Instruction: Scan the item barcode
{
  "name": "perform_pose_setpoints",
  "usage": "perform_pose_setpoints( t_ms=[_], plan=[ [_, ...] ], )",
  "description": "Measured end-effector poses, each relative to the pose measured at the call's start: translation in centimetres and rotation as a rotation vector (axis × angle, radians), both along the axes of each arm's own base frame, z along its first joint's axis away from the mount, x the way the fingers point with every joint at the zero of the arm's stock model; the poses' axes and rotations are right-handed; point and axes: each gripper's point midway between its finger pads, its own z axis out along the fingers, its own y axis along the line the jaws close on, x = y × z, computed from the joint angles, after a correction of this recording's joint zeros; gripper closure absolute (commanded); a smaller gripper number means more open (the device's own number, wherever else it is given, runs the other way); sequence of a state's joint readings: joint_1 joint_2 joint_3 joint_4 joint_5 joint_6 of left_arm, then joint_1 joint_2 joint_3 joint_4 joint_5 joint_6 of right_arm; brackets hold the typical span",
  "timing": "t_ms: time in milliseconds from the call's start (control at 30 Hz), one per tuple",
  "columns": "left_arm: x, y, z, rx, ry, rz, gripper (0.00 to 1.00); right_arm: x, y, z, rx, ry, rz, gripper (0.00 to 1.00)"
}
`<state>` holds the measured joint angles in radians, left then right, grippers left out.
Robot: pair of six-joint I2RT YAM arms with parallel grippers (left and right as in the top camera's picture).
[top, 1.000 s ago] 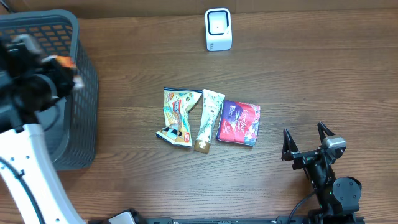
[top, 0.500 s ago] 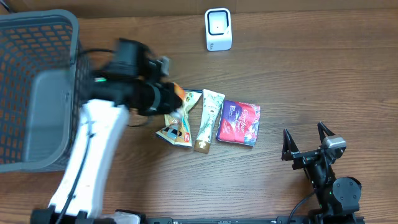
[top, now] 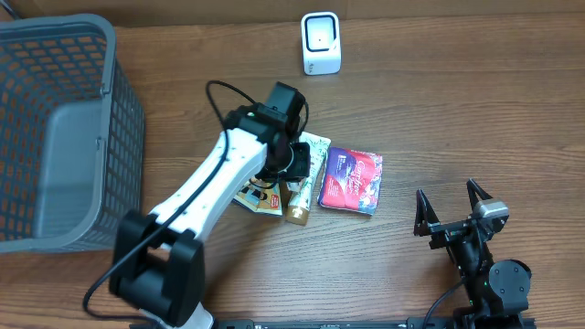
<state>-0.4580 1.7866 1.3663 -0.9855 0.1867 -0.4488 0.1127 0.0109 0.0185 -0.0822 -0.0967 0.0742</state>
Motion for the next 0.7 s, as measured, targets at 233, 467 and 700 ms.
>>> perform_pose_setpoints(
  t_ms=[233, 467, 700],
  plan=[
    [0.0, 0.8, -1.9, 0.052, 0.05, 0.035, 0.42, 0.0, 0.0, 0.0, 0.0, 0.0, 0.0, 0.0],
    [1.0, 2.4, 2.1, 0.069, 0.066, 0.082, 0.41, 0.0, 0.0, 0.0, 0.0, 0.0, 0.0, 0.0],
    [2.5, 2.2, 10.7, 0.033, -0.021, 0.089, 0.4, 0.0, 0.0, 0.0, 0.0, 0.0, 0.0, 0.0]
  ],
)
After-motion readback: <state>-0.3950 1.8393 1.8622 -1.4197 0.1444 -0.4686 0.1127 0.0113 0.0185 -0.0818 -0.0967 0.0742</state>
